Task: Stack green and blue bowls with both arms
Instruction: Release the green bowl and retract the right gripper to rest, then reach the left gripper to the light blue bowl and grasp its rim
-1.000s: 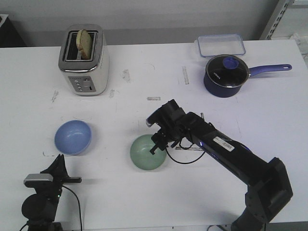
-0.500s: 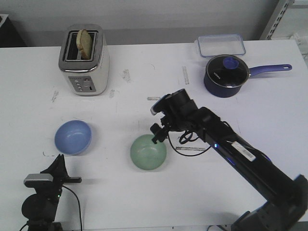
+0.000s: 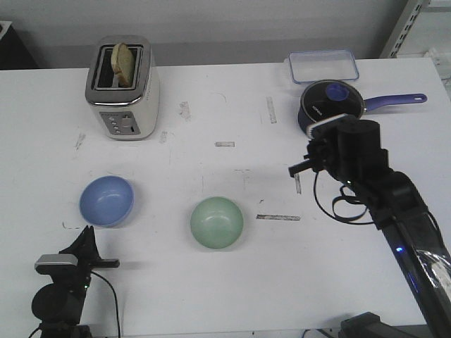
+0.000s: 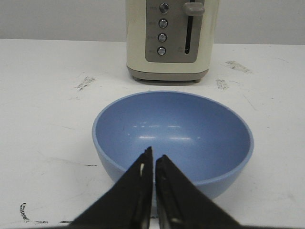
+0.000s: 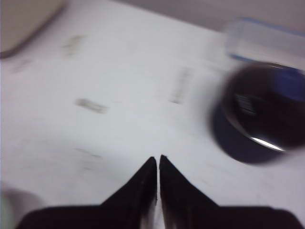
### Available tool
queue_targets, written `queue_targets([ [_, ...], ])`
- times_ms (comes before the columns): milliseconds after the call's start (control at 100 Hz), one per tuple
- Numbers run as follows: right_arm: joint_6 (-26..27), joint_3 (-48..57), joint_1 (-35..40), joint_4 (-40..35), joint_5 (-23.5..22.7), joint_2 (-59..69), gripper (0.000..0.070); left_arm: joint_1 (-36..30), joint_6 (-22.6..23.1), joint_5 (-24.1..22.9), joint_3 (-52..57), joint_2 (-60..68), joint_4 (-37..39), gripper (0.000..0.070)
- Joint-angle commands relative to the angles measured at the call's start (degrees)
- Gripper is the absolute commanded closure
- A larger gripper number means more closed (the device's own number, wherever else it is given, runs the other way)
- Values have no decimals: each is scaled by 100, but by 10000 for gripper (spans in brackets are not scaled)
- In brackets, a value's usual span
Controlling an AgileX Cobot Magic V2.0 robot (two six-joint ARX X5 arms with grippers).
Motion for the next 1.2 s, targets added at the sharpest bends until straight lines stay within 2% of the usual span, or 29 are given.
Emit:
queue_targets([
  [0, 92, -273, -229, 7, 157, -162, 700, 0, 48, -4, -122, -4, 81, 699],
  [260, 118, -2374, -1126, 809, 225, -1587, 700, 0, 48, -4, -122, -4, 74, 699],
  [610, 116, -4599, -1226, 1711, 223, -3407, 700, 0, 48, -4, -122, -4, 87, 699],
  [750, 116, -4990, -1228, 1917, 225, -3807, 700, 0, 44, -4, -120, -4, 249, 699],
  [940, 116, -5021, -1228, 2046, 225, -3853, 700, 0, 4, -4, 184, -4, 881, 699],
  [1060, 114, -5021, -1228, 2149, 225, -3847, 700, 0, 39, -9, 955, 96, 789, 699],
  [1190, 111, -5021, -1224, 2166, 225, -3840, 700, 0, 190, -9, 2214, 686, 289, 699],
])
